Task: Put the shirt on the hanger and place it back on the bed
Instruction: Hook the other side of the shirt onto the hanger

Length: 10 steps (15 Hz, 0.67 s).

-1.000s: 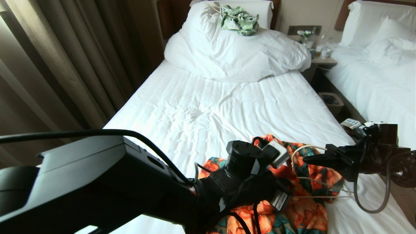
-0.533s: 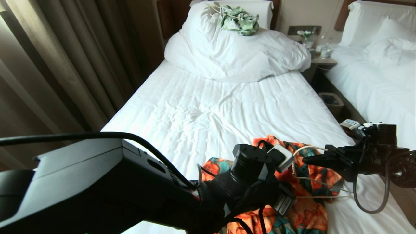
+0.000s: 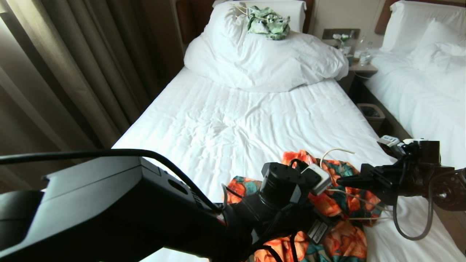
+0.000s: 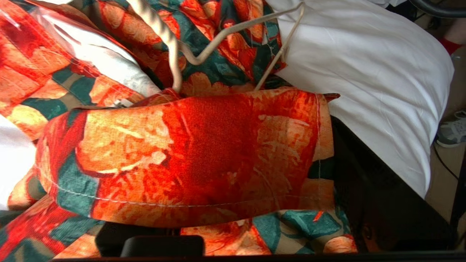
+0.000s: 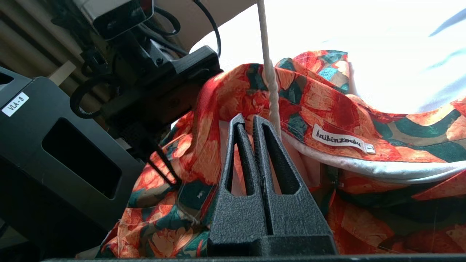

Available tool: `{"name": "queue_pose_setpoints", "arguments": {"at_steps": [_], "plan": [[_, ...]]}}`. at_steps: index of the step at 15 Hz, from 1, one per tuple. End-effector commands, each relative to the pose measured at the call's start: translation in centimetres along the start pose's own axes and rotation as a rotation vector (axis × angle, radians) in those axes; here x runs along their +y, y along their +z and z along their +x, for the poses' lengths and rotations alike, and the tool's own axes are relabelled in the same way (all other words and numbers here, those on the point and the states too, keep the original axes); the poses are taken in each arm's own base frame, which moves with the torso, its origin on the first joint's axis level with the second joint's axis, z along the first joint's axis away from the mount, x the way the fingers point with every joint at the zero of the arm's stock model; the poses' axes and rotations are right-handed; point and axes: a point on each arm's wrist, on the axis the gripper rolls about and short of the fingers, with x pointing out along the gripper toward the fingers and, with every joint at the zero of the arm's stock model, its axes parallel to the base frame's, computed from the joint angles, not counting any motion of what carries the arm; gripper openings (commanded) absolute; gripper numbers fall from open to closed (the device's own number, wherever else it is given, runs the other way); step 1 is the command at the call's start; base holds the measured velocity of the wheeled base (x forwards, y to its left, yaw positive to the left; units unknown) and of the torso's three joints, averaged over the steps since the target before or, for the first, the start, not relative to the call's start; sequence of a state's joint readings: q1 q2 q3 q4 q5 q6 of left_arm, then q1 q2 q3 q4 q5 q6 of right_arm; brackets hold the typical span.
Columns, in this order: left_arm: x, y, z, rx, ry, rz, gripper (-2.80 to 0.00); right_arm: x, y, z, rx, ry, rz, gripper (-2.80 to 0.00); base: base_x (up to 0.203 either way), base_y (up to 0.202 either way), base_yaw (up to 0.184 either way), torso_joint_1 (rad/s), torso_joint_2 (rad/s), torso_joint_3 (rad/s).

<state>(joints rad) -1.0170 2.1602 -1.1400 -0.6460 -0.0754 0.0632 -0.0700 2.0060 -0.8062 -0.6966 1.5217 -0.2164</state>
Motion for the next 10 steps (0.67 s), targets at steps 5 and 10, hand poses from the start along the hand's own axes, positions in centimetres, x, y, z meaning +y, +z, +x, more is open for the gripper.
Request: {"name": "queue_pose_setpoints", "arguments": {"at_steps": [5,10], "plan": [[-1.4,-1.2,0.7,0.011,-0.035,0.012,0.0,-0.2,-0.1,0.0,-0.002,0.008,0.0,-2.8,0.0,0.0,0.0,0.0,0.0,0.0],[-1.5,-0.7,0.7,-0.009,-0.035,0.021,0.0,-0.2,-0.7,0.7,0.005,0.028,0.025,-2.8,0.0,0.0,0.0,0.0,0.0,0.0]]}}
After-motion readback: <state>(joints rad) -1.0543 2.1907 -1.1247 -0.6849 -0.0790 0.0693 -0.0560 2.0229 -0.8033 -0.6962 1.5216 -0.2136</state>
